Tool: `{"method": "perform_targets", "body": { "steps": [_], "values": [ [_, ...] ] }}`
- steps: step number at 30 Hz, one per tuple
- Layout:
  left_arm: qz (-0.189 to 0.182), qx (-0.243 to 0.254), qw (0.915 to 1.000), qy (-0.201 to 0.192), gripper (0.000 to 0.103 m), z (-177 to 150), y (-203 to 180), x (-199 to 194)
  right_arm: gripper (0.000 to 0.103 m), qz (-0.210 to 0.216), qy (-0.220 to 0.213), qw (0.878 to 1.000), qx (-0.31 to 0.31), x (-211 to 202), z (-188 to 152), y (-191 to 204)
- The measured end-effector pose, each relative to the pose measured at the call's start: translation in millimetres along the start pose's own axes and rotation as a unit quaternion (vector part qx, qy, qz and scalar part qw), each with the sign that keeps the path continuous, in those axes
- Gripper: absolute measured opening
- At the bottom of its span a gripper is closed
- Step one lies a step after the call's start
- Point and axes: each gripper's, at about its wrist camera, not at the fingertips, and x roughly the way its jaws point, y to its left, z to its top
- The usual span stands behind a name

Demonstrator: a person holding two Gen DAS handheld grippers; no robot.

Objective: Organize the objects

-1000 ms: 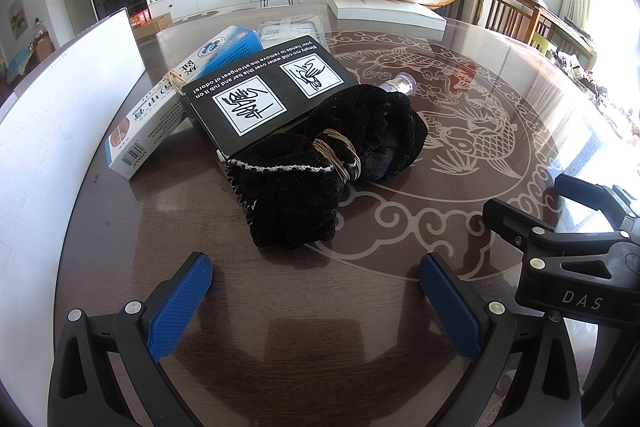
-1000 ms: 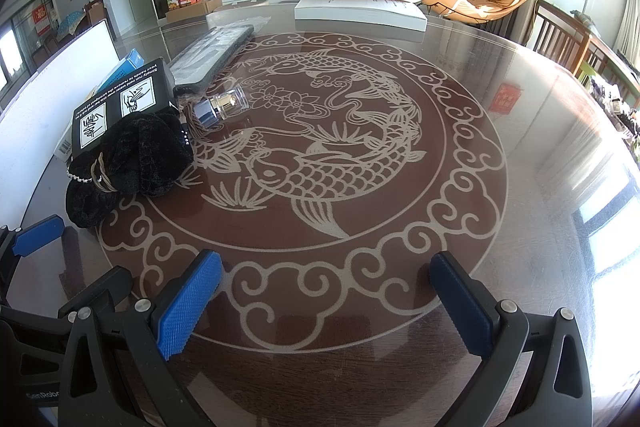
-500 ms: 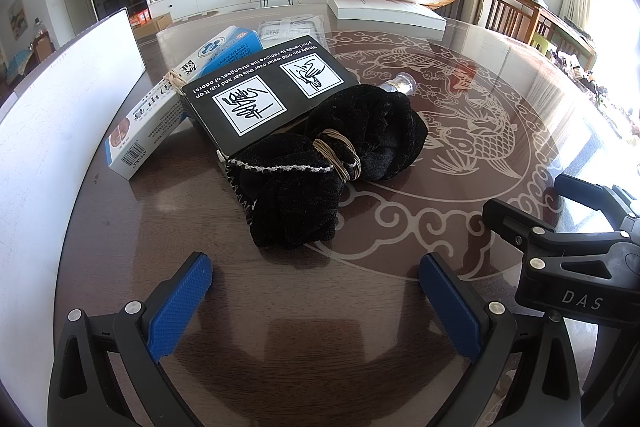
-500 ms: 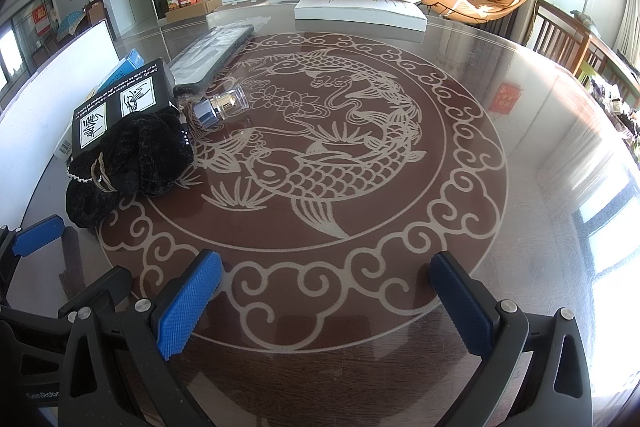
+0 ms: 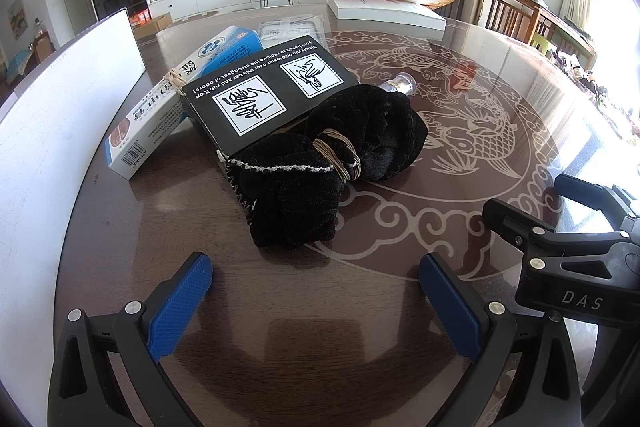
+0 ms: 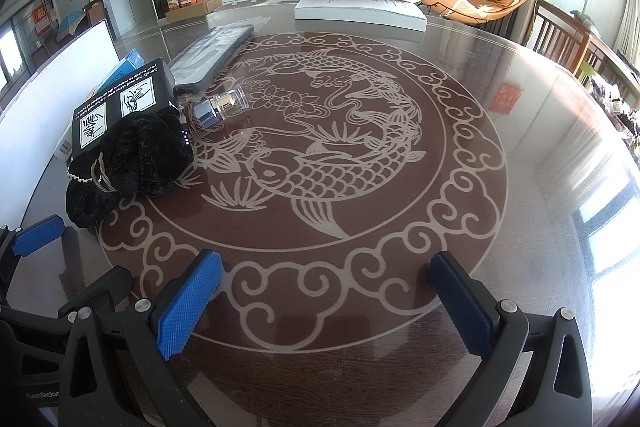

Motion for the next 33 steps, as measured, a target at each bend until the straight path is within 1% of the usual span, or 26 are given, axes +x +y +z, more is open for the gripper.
{"method": "perform_targets", "body": {
  "steps": [17, 22, 25, 28, 31, 33],
  "values": [
    [-0.001, 0.000, 1.0000, 0.001, 0.103, -0.2, 0.1, 0.0, 0.103, 0.000, 0.000, 1.000, 0.000, 0.5, 0.1, 0.2],
    [-0.030, 0.045, 0.9979, 0.036, 0.103, -17.8, 12.2, -15.6, 0.103, 0.000, 0.000, 1.000, 0.000, 0.6, 0.1, 0.1],
    [-0.026, 0.040, 0.9976, 0.050, 0.103, -23.7, 30.1, -19.7, 0.103, 0.000, 0.000, 1.000, 0.000, 0.7, 0.1, 0.1],
    [-0.023, 0.034, 0.9986, 0.034, 0.103, -26.9, 42.2, -20.0, 0.103, 0.000, 0.000, 1.000, 0.000, 0.8, 0.2, 0.1],
    [-0.023, 0.033, 0.9991, 0.009, 0.103, -32.7, 42.5, -20.8, 0.103, 0.000, 0.000, 1.000, 0.000, 1.0, 0.1, 0.4],
    [-0.023, 0.032, 0.9992, 0.008, 0.103, -32.5, 42.1, -19.4, 0.103, 0.000, 0.000, 1.000, 0.000, 0.9, 0.2, 0.1]
  ]
}}
